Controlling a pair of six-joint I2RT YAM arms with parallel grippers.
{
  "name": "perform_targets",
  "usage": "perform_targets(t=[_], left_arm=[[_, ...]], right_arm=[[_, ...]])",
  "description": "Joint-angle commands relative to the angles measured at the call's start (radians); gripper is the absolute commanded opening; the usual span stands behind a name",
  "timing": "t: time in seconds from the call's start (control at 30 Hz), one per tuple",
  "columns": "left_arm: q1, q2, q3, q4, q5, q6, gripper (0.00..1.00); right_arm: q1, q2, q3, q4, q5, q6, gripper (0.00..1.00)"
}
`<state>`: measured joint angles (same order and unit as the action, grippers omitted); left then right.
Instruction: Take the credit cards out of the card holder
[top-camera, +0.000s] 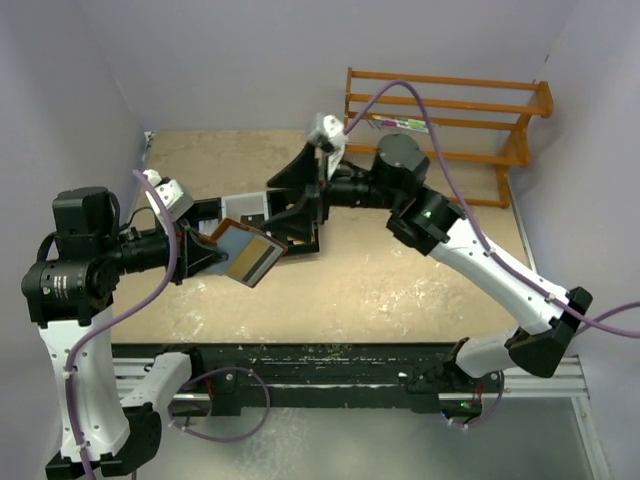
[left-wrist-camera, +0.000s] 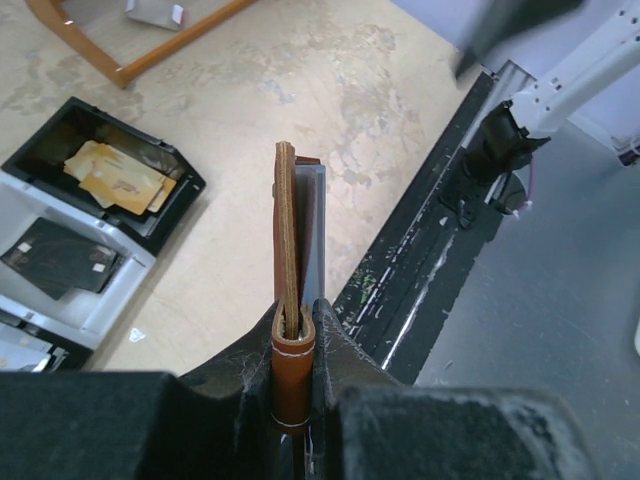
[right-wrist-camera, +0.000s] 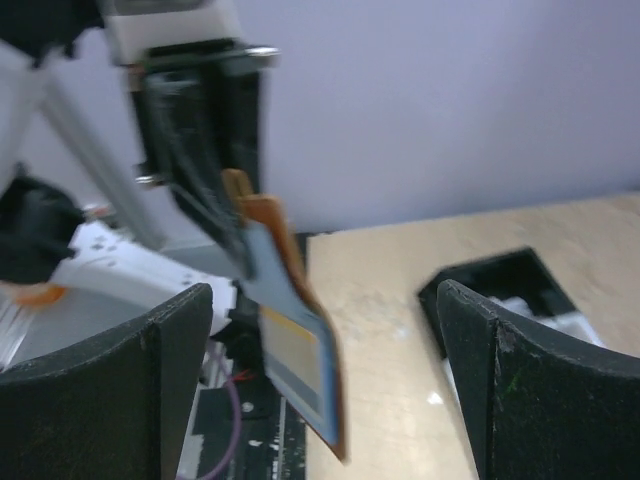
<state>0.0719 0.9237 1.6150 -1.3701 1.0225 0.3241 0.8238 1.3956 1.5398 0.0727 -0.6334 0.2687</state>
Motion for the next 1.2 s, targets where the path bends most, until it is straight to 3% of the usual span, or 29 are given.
perform_targets(t=[0.0, 0.27, 0.4, 0.5, 0.6, 0.67, 0.77, 0.87, 0.93, 1.07, 1.17], left_arm=[[0.003, 0.021, 0.027, -0.07, 0.112, 0.097, 0.09], [0.002, 0.027, 0.058, -0.129, 0.145, 0.151, 0.09], [0.002, 0.035, 0.06, -0.139, 0.164, 0.165, 0.09], [0.002, 0.035, 0.058, -0.146, 0.165, 0.184, 0.09], [0.002, 0.037, 0.061, -0.162, 0.153, 0.211, 0.1], [0.002, 0.037, 0.067, -0.173, 0.143, 0.232, 0.11], [0.003, 0.03, 0.078, -0.172, 0.123, 0.252, 0.23], [0.003, 0.013, 0.073, -0.152, 0.111, 0.246, 0.6], [0.003, -0.011, 0.052, -0.116, 0.11, 0.216, 0.77], [0.002, -0.07, -0.007, -0.003, 0.134, 0.11, 0.82], [0.002, -0.126, -0.082, 0.144, 0.186, -0.05, 0.82]], right_arm=[[0.095, 0.06, 0.102, -0.105, -0.105, -0.135, 0.95], [0.179, 0.115, 0.167, -0.217, -0.154, -0.213, 0.87], [0.198, 0.15, 0.199, -0.253, -0.165, -0.222, 0.74], [0.199, 0.165, 0.2, -0.231, -0.185, -0.198, 0.55], [0.199, 0.166, 0.198, -0.208, -0.193, -0.175, 0.19], [0.199, 0.16, 0.19, -0.192, -0.196, -0.159, 0.03], [0.199, 0.142, 0.167, -0.161, -0.215, -0.141, 0.0], [0.199, 0.126, 0.15, -0.144, -0.201, -0.126, 0.0], [0.197, 0.113, 0.132, -0.104, -0.153, -0.086, 0.0], [0.184, 0.044, 0.022, 0.112, -0.065, 0.072, 0.0], [0.178, -0.029, -0.06, 0.266, 0.007, 0.173, 0.0]])
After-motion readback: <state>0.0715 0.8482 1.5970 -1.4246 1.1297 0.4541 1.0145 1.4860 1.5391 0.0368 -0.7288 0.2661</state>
